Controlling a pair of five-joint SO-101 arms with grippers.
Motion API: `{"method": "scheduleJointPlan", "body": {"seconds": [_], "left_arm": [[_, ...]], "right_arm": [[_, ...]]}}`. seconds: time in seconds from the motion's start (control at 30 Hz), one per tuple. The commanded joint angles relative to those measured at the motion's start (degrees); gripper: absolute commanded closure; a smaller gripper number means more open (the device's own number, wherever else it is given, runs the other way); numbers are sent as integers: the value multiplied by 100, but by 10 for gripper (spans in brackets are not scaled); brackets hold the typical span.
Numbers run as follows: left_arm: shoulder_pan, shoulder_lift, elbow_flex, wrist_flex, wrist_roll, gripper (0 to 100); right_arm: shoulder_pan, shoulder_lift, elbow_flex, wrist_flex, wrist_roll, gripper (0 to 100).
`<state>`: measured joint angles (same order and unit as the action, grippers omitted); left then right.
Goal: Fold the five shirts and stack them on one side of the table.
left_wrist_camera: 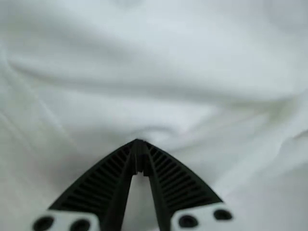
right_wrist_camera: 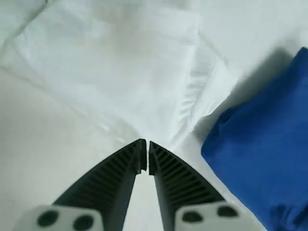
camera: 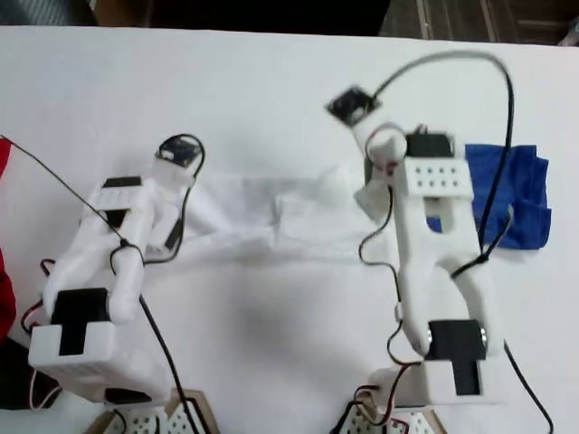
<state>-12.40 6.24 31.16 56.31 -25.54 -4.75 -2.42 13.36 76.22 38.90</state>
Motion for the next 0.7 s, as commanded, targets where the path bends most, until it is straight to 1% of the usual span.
{"method": "scheduleJointPlan", "body": {"seconds": [0.0,0.07,0.17,0.3,0.37,0.43,0.53,0.6,0.67], "left_arm": [[-105,-123,-725,563,0,972],[-158,-123,-1218,1064,0,972],[-308,-114,-1912,1495,44,972],[-782,-62,-2510,1512,695,972],[-1011,-9,-2536,1389,826,972],[-1178,149,-2536,1345,826,954],[-1336,519,-2545,1354,826,863],[-1380,791,-2545,1354,826,802],[-1415,1046,-2580,1354,835,789]], "right_arm": [[119,-470,1398,-1244,-53,976],[119,-514,2057,-1877,-237,976],[154,-514,2743,-2800,-888,976],[136,-488,3244,-3644,-1749,976],[127,-479,3429,-3996,-2022,976],[127,-479,3534,-4233,-2145,974],[127,-479,3552,-4286,-2110,971],[119,-479,3552,-4286,-2110,944],[136,-479,3552,-4286,-2110,902]]}}
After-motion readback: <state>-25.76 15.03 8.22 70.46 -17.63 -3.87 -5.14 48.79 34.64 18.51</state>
